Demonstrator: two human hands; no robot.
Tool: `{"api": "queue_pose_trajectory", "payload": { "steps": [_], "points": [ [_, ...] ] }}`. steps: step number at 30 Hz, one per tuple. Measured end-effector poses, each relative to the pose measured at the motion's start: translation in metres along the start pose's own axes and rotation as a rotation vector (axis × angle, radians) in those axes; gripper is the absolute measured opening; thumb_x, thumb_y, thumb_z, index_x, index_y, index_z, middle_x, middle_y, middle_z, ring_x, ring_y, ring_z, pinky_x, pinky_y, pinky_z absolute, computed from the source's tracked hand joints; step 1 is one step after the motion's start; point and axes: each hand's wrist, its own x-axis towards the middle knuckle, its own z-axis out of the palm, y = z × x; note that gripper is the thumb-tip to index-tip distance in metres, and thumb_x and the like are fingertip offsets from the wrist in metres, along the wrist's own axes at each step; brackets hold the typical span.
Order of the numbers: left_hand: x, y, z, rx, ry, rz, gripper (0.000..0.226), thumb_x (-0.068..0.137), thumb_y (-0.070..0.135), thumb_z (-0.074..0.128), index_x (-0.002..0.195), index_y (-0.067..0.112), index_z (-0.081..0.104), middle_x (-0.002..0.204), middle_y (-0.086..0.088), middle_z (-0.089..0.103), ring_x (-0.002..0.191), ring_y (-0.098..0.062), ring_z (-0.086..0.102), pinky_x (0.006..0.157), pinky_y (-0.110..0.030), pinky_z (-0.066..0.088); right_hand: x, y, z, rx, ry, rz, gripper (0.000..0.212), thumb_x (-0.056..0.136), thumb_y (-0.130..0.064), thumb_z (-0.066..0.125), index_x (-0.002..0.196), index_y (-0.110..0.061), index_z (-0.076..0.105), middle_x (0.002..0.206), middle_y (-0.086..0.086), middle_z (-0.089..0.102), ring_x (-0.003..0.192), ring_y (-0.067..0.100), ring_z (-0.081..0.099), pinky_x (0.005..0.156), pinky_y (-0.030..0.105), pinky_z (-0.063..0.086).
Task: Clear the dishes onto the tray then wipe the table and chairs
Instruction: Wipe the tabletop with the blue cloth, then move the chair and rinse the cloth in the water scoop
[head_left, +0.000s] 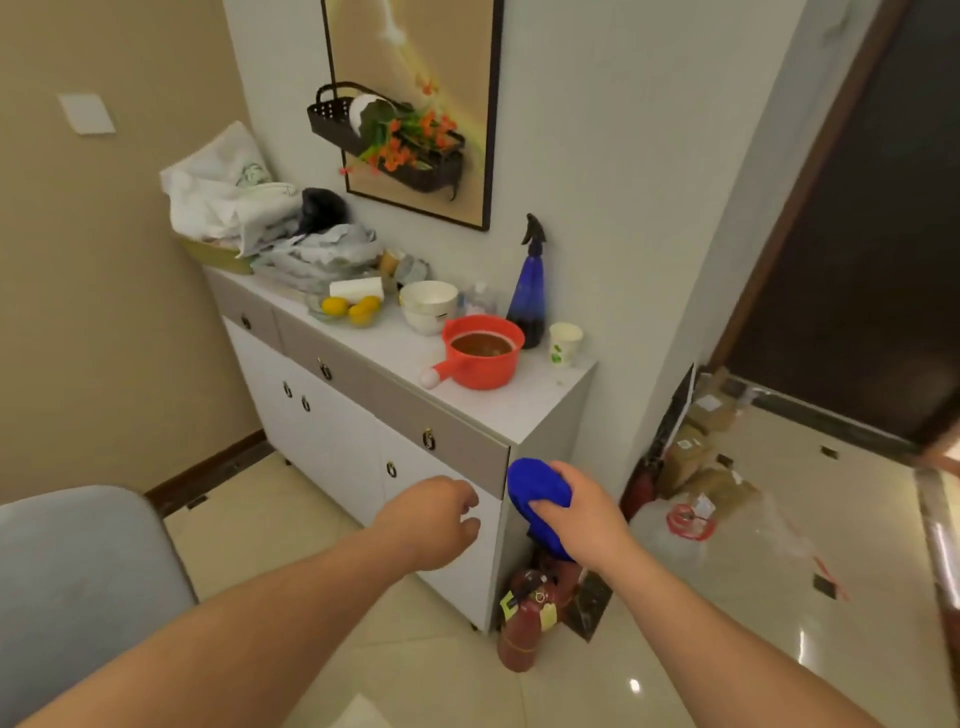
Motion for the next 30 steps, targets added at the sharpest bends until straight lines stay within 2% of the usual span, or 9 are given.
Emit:
{"api": "queue_pose_trajectory", "payload": {
  "steps": [2,5,10,15,17,19,23,27,30],
  "points": [
    [0.022,-0.009,-0.008,0.002,0.009,0.024,0.042,0.098,0.039,0.051,0.136,0.020,0.059,0.129,-0.001,0.064,0.113,-0.021,0.061,0.097,-0.038,0.052,0.024,-0.002,-0.008,-0.059,0.049,-0.036,0.035,0.095,-0.023,0.065,0.128,-0.032,0.058,0.124,-0.006,0.059,0.101,0.009,0.056,0.080,0.018,0.042],
    [0.061,-0.027,-0.022,-0.013,0.016,0.060,0.040,0.098,0.037,0.051,0.134,0.021,0.061,0.127,0.000,0.066,0.112,-0.020,0.062,0.096,-0.037,0.053,0.070,-0.010,-0.013,-0.203,0.127,-0.084,0.030,0.093,-0.022,0.062,0.121,-0.034,0.061,0.115,-0.008,0.061,0.105,0.018,0.056,0.087,0.029,0.043],
    [0.126,-0.058,-0.047,-0.067,0.011,0.078,0.029,0.095,0.034,0.054,0.115,0.019,0.067,0.111,-0.002,0.070,0.099,-0.020,0.066,0.088,-0.039,0.057,0.151,-0.032,-0.017,-0.630,0.208,-0.065,0.041,0.097,-0.034,0.054,0.138,-0.039,0.051,0.126,-0.007,0.060,0.113,0.024,0.047,0.092,0.036,0.044],
    [0.180,-0.076,-0.056,-0.117,-0.013,0.123,0.025,0.097,0.028,0.054,0.114,0.015,0.068,0.106,0.001,0.071,0.093,-0.016,0.065,0.077,-0.027,0.052,0.221,-0.036,-0.016,-0.616,0.192,-0.075,0.046,0.095,-0.023,0.058,0.138,-0.037,0.051,0.126,-0.004,0.052,0.103,0.025,0.061,0.079,0.037,0.053],
    [0.194,-0.078,-0.052,-0.119,-0.043,0.119,0.027,0.098,0.027,0.053,0.113,0.013,0.069,0.106,-0.002,0.071,0.095,-0.017,0.066,0.081,-0.029,0.054,0.236,-0.031,-0.015,-0.622,0.225,-0.103,0.050,0.092,-0.018,0.060,0.138,-0.036,0.052,0.127,-0.004,0.052,0.101,0.025,0.061,0.079,0.039,0.054],
    [0.205,-0.077,-0.048,-0.113,-0.068,0.108,0.030,0.096,0.028,0.052,0.113,0.009,0.069,0.107,-0.005,0.072,0.098,-0.020,0.066,0.088,-0.035,0.056,0.249,-0.022,-0.010,-0.613,0.170,-0.134,0.057,0.088,-0.015,0.062,0.141,-0.034,0.051,0.131,-0.002,0.052,0.108,0.026,0.060,0.086,0.042,0.054],
    [0.223,-0.068,-0.040,-0.054,-0.134,0.097,0.030,0.096,0.034,0.053,0.116,0.017,0.067,0.109,-0.001,0.070,0.100,-0.018,0.065,0.091,-0.037,0.055,0.268,0.006,0.003,-0.660,-0.153,-0.106,0.069,0.090,-0.015,0.060,0.154,-0.029,0.037,0.154,0.002,0.041,0.131,0.030,0.048,0.112,0.040,0.040],
    [0.225,-0.059,-0.030,-0.012,-0.169,0.011,0.031,0.094,0.039,0.054,0.116,0.021,0.067,0.110,0.002,0.070,0.098,-0.016,0.065,0.089,-0.036,0.056,0.272,0.024,0.001,-0.595,-0.129,-0.163,0.069,0.087,-0.018,0.057,0.153,-0.027,0.039,0.158,-0.001,0.033,0.136,0.030,0.040,0.116,0.036,0.032],
    [0.219,-0.046,-0.024,-0.014,-0.171,-0.091,0.033,0.094,0.041,0.054,0.118,0.022,0.067,0.112,0.003,0.068,0.100,-0.016,0.064,0.090,-0.037,0.055,0.272,0.026,-0.012,-0.510,-0.128,-0.221,0.063,0.088,-0.027,0.056,0.150,-0.028,0.044,0.156,-0.004,0.036,0.135,0.026,0.036,0.115,0.036,0.033]
  ]
}}
